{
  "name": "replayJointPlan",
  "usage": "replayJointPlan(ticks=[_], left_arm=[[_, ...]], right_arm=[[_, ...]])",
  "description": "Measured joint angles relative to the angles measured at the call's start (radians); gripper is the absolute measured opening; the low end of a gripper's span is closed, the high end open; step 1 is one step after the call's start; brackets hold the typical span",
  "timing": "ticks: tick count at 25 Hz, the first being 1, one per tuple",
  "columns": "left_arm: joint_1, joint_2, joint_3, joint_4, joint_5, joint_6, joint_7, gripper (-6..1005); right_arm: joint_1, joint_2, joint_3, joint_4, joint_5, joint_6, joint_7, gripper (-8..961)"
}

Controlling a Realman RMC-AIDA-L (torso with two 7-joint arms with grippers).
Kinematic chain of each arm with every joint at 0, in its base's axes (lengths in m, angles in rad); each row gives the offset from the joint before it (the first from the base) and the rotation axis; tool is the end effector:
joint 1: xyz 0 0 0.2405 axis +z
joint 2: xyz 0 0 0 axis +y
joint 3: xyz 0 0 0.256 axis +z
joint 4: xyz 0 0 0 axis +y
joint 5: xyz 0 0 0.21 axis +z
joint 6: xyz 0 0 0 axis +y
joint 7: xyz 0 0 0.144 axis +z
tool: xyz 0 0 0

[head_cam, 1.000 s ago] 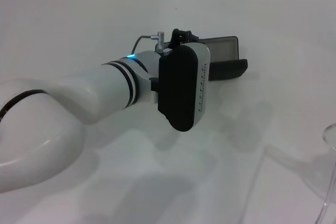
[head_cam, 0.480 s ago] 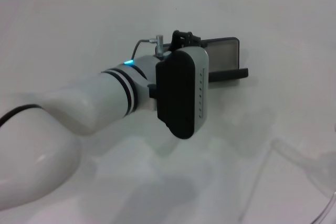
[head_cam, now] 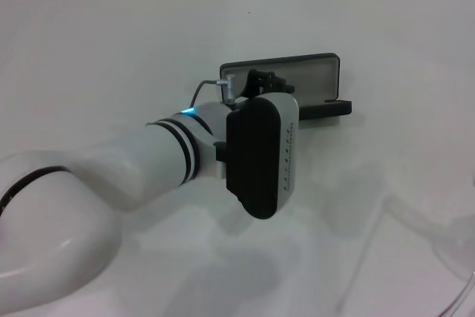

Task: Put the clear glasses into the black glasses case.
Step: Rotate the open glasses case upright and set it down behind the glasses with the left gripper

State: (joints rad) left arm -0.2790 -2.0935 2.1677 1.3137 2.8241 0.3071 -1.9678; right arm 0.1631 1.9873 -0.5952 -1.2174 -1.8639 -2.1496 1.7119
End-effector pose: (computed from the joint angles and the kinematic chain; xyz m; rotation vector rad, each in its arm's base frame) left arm -0.1550 0.3163 -0.1195 -2.3039 0.7511 0.2740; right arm 0.2867 0.2071 0.1303 -2.8010 0.7291 0.6949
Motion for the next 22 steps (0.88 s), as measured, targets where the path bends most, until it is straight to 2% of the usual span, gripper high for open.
replayJointPlan(ticks=[7,15,19,22], left_arm=[[0.052,0.003,0.036,0.054,0.002,0.009,0.005,215],[0.088,0.003,0.040,0.066,0.008,0.000,0.007,215],[0.104,0.002,0.018,0.100,0.009,-0.038,0.008,214],[0.091,0.000,-0.002,0.068,0.009,-0.116,0.008,214]], right_arm=[[-0.003,0.000,0.001,0.022,0.004,0.001,-0.008,73],[-0.001,-0.001,0.003,0.026,0.008,-0.001,-0.014,73],[-0.003,-0.001,0.003,0.033,0.008,-0.001,-0.019,74],[0.000,0.001,0.006,0.057,0.008,-0.001,-0.030,74]])
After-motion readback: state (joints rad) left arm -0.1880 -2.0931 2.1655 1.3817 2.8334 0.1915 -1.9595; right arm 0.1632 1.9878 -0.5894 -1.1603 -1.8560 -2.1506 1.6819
